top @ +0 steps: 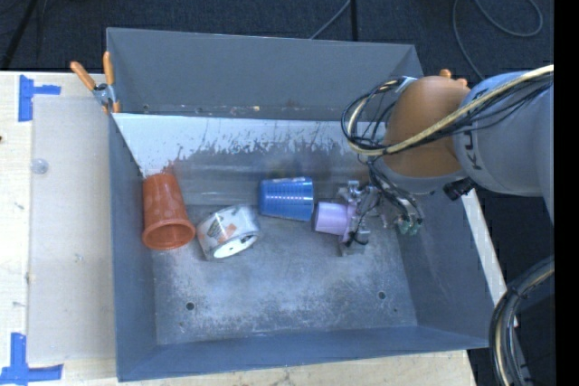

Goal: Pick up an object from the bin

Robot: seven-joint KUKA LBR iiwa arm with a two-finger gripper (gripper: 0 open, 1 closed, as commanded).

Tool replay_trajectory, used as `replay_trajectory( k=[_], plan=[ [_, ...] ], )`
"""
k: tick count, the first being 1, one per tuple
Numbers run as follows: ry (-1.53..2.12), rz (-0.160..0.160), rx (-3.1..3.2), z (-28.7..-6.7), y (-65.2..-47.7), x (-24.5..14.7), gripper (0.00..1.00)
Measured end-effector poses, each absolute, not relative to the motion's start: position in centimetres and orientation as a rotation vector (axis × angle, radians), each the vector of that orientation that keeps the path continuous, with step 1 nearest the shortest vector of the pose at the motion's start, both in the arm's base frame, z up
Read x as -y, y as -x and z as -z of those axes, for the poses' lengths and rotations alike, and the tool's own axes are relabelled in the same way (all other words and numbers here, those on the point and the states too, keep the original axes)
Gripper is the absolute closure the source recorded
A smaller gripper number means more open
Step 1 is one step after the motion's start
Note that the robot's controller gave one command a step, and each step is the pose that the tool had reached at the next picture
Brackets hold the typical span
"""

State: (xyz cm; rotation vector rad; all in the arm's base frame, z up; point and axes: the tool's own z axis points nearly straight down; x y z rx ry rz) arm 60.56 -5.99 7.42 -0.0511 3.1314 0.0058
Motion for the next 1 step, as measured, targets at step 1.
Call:
replay_trajectory(
  k=[1],
  plan=[
    [0.051,-0.006,-3.131,-7.43,-60.56,5.98,1.00]
  ],
)
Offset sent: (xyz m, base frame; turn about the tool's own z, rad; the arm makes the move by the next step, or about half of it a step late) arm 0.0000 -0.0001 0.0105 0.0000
